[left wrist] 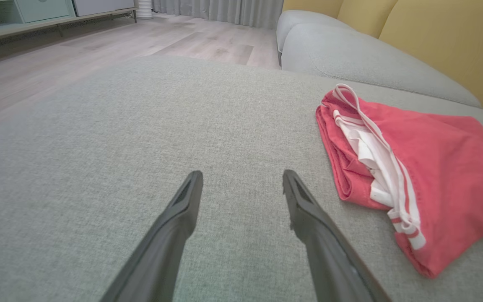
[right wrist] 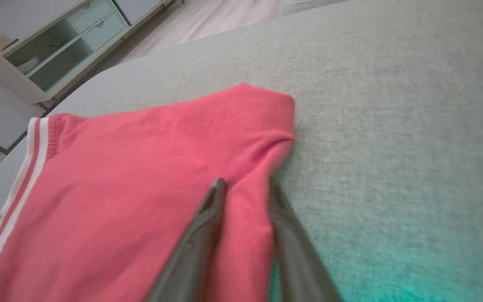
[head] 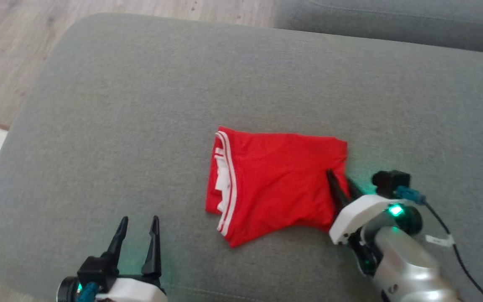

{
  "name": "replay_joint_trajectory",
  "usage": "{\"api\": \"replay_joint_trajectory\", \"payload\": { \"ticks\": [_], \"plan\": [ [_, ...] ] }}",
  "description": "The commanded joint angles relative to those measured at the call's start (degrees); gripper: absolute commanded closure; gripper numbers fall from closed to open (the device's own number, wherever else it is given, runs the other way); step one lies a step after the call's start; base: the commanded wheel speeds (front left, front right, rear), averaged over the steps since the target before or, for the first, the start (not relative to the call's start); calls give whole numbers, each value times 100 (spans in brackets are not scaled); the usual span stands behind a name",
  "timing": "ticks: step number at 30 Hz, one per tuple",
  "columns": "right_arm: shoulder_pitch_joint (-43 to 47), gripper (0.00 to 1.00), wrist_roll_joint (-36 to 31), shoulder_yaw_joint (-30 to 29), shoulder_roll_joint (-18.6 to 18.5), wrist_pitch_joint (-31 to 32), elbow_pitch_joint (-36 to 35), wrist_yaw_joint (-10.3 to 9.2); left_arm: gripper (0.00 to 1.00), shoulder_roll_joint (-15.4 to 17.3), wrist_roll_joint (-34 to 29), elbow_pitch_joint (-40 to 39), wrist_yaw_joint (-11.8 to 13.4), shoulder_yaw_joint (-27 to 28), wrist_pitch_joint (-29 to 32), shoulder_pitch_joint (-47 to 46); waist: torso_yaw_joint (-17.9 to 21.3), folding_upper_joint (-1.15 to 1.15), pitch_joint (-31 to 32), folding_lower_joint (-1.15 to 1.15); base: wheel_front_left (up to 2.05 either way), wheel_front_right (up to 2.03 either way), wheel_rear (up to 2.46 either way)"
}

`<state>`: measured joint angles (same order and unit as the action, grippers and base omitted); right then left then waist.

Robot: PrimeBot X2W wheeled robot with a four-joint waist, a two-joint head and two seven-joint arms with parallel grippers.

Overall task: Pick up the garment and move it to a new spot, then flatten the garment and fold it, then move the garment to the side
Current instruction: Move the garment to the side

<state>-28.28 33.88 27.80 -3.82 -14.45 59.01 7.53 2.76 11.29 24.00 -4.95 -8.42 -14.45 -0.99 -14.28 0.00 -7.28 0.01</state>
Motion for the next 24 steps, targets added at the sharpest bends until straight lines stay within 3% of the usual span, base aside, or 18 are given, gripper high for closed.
{"api": "replay_joint_trajectory", "payload": {
  "ticks": [1, 7, 10, 11, 14, 18, 24],
  "plan": [
    [69, 100, 99, 283, 94, -16, -34, -4, 0, 11, 30, -161, -4, 212, -55, -213, 219, 0, 63, -1, 0, 0, 0],
    [158, 100, 257, 418, 94, -51, -388, -4, 0, 11, 1, -193, -36, 278, -55, -101, 1271, 0, 250, -1, 0, 0, 0],
    [304, 100, 138, 312, 94, -52, -656, -4, 0, 11, 12, -224, -48, 281, -55, -85, 2000, 0, 303, -1, 0, 0, 0],
    [398, 100, 62, 264, 94, -53, -831, -4, 0, 11, 31, -245, -50, 264, -55, -98, 2494, 0, 309, -1, 0, 0, 0],
    [518, 100, -81, 110, 94, -53, -1073, -4, 0, 11, 69, -274, -57, 208, -55, -173, 3126, 0, 285, -1, 0, 0, 0],
    [689, 100, -261, -108, 94, -54, -1306, -4, 0, 11, 140, -281, -47, 100, -55, -285, 3742, 0, 243, -1, 0, 0, 0],
    [816, 100, -399, -355, 94, -54, -1634, -4, 0, 11, 180, -284, -47, -29, -55, -408, 4245, 0, 147, -1, 0, 0, 0]
  ]
}}
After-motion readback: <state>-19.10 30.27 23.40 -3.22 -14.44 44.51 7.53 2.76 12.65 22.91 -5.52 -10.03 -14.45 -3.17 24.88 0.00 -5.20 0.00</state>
